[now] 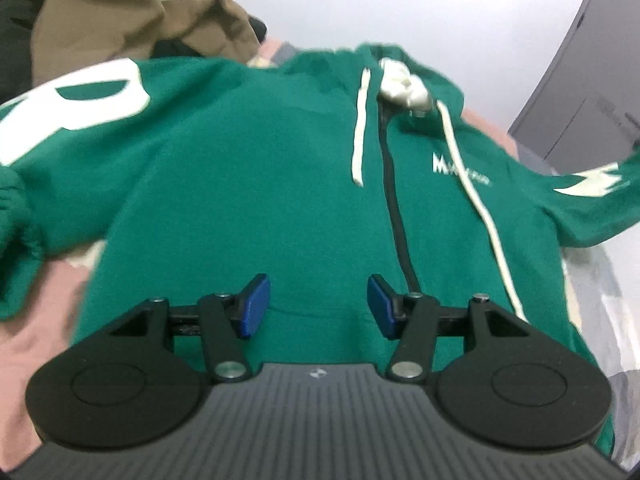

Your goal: Fold large clothes

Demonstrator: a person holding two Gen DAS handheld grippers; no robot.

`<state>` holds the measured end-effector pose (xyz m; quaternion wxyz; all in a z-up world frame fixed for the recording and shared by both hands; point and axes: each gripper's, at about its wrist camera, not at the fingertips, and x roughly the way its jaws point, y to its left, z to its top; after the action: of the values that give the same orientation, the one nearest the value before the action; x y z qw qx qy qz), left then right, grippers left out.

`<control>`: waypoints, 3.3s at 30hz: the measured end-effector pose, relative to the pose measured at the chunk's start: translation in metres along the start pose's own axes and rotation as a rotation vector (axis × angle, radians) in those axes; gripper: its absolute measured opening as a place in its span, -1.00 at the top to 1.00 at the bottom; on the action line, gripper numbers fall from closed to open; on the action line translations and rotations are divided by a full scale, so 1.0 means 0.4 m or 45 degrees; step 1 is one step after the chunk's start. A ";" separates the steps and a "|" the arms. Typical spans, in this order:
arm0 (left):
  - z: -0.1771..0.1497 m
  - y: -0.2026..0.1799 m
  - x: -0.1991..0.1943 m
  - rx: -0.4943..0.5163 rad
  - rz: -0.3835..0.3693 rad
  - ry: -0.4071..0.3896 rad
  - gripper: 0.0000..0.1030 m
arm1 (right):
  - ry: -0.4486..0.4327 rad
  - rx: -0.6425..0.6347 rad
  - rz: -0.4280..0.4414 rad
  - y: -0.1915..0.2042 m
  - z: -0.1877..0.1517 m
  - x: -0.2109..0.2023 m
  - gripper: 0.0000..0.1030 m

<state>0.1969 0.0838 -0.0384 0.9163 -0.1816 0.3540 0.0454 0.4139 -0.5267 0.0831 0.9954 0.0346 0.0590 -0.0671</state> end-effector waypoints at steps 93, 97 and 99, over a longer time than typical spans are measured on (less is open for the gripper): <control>-0.047 0.309 -0.021 0.000 0.892 -0.244 -0.36 | 0.746 -0.158 0.809 0.794 -0.672 -0.617 -0.29; -0.006 0.358 -0.049 -0.042 0.942 -0.214 0.10 | 0.726 -0.176 0.819 0.789 -0.675 -0.618 -0.29; 0.023 0.399 -0.078 -0.116 0.970 -0.197 0.33 | 0.725 -0.175 0.823 0.788 -0.675 -0.619 -0.29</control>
<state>0.1458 0.2368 -0.0594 0.8488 -0.0736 0.3235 0.4116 0.1830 -0.1621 -0.1350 0.9093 0.0022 0.3214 0.2642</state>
